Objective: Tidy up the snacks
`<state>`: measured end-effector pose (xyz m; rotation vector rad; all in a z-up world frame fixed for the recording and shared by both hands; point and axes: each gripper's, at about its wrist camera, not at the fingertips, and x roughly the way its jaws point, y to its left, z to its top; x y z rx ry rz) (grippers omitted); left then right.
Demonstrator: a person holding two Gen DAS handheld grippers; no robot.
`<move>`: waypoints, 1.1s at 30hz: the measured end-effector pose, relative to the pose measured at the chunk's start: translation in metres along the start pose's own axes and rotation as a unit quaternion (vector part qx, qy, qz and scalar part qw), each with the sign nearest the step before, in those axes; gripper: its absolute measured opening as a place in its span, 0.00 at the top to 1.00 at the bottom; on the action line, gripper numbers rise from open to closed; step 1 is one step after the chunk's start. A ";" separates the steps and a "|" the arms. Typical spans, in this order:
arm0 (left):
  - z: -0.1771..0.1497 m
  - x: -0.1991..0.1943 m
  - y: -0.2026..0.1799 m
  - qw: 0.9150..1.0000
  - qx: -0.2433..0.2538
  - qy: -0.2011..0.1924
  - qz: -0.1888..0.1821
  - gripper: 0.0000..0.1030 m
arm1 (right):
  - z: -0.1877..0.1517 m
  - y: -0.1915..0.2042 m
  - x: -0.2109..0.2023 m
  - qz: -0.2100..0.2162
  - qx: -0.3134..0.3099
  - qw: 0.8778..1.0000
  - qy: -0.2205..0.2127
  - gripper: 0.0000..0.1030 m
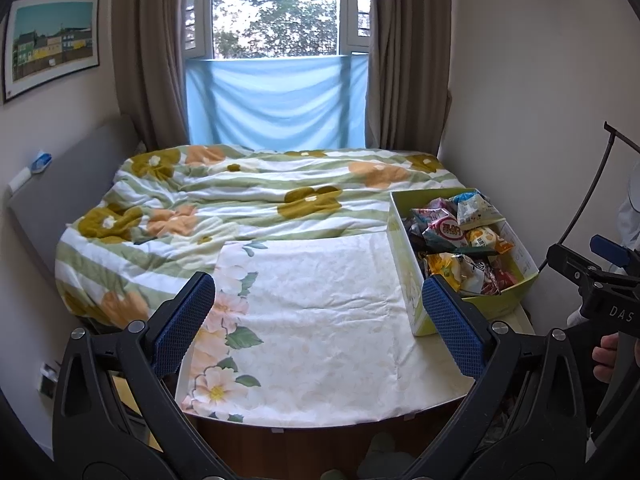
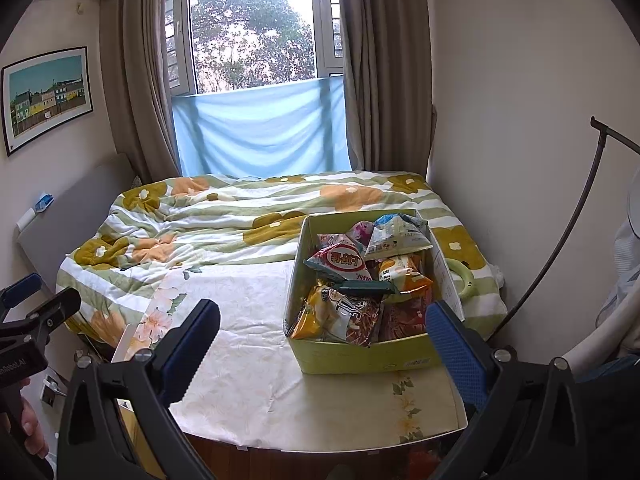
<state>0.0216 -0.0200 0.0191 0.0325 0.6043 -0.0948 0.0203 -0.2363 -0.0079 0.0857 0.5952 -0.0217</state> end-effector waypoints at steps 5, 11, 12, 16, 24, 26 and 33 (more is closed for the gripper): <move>0.000 0.000 0.000 1.000 0.000 0.000 0.002 0.00 | 0.000 0.001 0.001 0.000 -0.001 1.000 0.000 0.01; -0.001 0.000 -0.001 1.000 -0.001 0.001 0.005 0.00 | -0.001 0.000 0.002 -0.002 0.000 1.000 0.001 0.01; -0.001 0.000 -0.001 1.000 -0.002 0.001 0.004 0.00 | -0.002 0.000 0.003 -0.002 0.000 1.000 0.002 0.01; -0.002 -0.001 -0.004 1.000 0.001 0.000 0.002 0.00 | -0.005 -0.002 0.005 -0.003 0.001 1.000 0.005 0.01; -0.003 -0.003 -0.008 1.000 0.005 0.001 -0.003 0.00 | -0.006 -0.005 0.004 -0.002 0.000 1.000 0.005 0.01; -0.002 -0.002 -0.008 1.000 0.006 0.001 -0.003 0.00 | -0.005 -0.005 0.004 -0.002 0.001 1.000 0.005 0.01; -0.002 -0.007 -0.007 1.000 -0.001 -0.015 -0.013 0.00 | -0.005 -0.006 0.004 -0.002 0.000 1.000 0.005 0.01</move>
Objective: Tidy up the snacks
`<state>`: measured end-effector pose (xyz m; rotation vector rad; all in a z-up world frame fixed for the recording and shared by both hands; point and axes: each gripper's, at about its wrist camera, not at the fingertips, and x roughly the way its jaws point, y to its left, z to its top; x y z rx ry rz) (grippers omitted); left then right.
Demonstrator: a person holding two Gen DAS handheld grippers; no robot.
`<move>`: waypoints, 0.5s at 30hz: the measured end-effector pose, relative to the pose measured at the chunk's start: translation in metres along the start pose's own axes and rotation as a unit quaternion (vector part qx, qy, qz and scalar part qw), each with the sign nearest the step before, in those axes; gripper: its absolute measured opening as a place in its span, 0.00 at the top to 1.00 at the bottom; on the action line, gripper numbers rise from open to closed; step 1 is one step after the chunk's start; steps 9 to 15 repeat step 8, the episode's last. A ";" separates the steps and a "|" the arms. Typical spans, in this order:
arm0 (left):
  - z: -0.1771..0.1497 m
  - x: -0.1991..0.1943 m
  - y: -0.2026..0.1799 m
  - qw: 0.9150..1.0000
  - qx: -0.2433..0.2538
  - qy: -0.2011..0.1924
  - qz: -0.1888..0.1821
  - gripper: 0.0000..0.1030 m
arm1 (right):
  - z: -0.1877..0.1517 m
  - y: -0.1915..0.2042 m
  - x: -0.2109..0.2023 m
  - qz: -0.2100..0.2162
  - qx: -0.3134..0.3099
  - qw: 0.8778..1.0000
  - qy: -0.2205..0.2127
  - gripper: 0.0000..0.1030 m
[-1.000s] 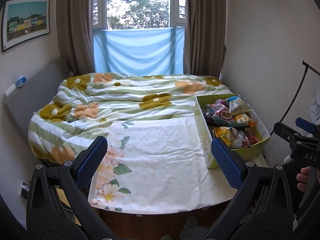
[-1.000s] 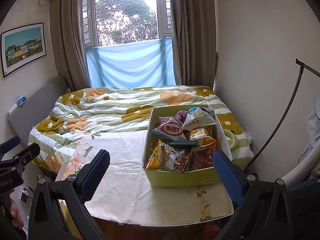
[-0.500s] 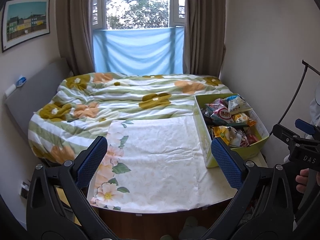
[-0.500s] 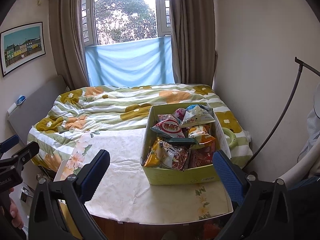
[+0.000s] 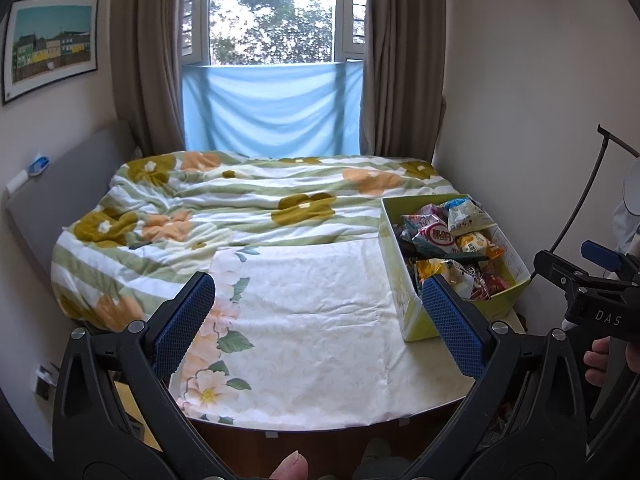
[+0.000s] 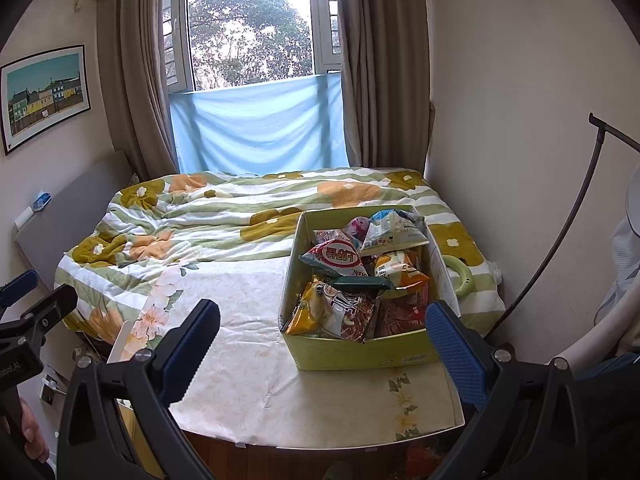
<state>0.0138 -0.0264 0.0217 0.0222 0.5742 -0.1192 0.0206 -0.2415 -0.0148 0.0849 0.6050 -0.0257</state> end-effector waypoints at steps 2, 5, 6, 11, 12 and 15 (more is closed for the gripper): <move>0.000 0.000 0.000 1.000 -0.004 0.001 -0.005 0.00 | 0.000 0.000 0.000 0.000 0.000 1.000 0.000 0.01; 0.000 0.002 0.002 1.000 -0.013 0.001 -0.013 0.00 | 0.000 0.000 0.000 0.001 -0.001 1.000 0.001 0.01; 0.000 0.002 0.002 1.000 -0.014 0.001 -0.012 0.00 | 0.000 0.000 0.000 0.000 0.000 1.000 0.001 0.01; 0.000 0.004 0.001 1.000 -0.013 0.001 -0.009 0.00 | -0.001 0.000 0.000 0.000 0.000 1.000 0.001 0.01; 0.000 0.004 0.001 1.000 -0.013 0.001 -0.009 0.00 | -0.001 0.000 0.000 0.000 0.000 1.000 0.001 0.01; 0.000 0.004 0.001 1.000 -0.013 0.001 -0.009 0.00 | -0.001 0.000 0.000 0.000 0.000 1.000 0.001 0.01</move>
